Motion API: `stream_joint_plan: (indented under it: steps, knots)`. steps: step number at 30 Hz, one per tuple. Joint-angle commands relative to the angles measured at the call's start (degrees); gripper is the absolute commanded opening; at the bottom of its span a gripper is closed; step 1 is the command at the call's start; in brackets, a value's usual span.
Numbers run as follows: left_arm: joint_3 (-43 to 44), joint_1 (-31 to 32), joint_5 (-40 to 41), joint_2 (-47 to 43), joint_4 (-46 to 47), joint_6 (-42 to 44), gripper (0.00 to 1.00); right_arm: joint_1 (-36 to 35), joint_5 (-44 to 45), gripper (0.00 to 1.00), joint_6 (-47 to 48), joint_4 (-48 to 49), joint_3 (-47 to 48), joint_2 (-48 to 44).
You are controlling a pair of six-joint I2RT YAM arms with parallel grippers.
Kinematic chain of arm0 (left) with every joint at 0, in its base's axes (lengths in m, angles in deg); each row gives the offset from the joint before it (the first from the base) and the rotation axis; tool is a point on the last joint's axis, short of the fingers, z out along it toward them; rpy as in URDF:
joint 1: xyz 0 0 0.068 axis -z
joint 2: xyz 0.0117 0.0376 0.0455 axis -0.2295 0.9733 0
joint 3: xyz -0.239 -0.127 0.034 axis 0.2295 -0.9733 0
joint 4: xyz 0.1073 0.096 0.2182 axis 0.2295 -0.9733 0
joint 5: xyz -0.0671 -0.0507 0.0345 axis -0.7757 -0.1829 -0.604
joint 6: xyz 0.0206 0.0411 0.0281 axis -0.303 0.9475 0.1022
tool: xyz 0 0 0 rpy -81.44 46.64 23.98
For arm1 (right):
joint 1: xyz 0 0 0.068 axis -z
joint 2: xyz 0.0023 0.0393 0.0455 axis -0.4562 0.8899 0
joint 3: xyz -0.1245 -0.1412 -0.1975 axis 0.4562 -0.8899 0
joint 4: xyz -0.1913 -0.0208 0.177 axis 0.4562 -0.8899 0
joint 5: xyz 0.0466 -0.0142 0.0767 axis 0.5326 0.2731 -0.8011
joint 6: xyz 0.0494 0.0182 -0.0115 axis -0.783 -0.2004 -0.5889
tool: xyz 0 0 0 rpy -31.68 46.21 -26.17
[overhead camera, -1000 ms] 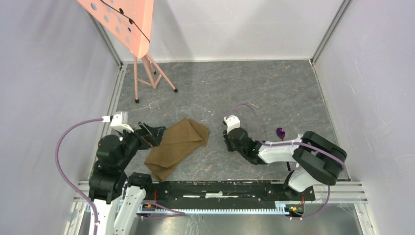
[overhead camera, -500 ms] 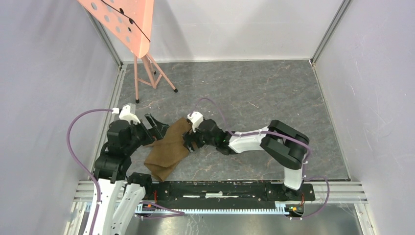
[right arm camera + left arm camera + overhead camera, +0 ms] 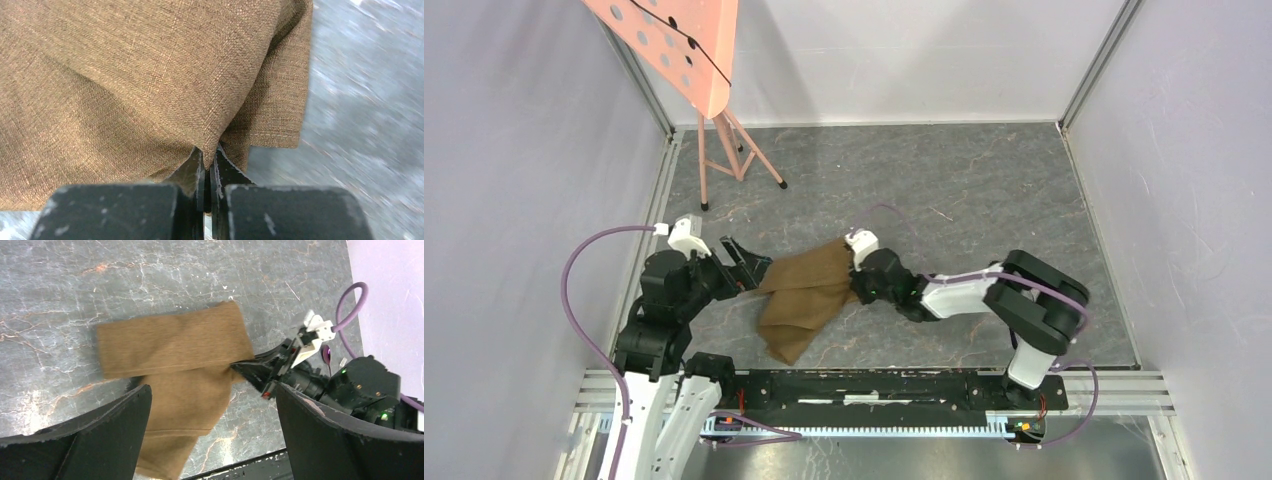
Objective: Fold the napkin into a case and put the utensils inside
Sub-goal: Move the crumpled napkin to the center of the board.
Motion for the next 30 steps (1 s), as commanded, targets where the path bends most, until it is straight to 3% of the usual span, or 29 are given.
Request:
stream_joint_plan:
  steps: [1,11,16,19,22,26,30]
  knots:
    - [-0.41,-0.06,-3.79,2.54,2.89,-0.90,1.00,5.24,-2.69,0.00,1.95,-2.79,-7.56,-8.25]
    - [-2.06,7.26,-9.00,17.76,6.98,-1.60,1.00,13.90,-11.43,0.00,12.60,-16.34,-14.16,-22.69]
    - [-7.20,13.10,-4.05,21.59,14.69,-6.04,1.00,15.00,-12.07,0.00,13.67,-19.13,-14.12,-25.96]
    - [-6.06,17.87,3.97,25.98,13.78,-4.87,1.00,15.24,-12.42,0.01,13.79,-19.27,-13.85,-26.26]
    - [-4.19,22.15,10.38,28.99,12.49,-4.25,1.00,15.35,-11.24,0.15,13.50,-20.23,-13.12,-26.34]
    - [-4.07,23.40,10.12,32.04,14.55,-4.63,1.00,15.33,-11.37,0.38,12.11,-19.39,-14.00,-26.77]
    - [-4.25,23.57,10.68,33.30,15.07,-4.10,1.00,15.34,-11.66,0.44,10.72,-19.98,-14.81,-28.08]
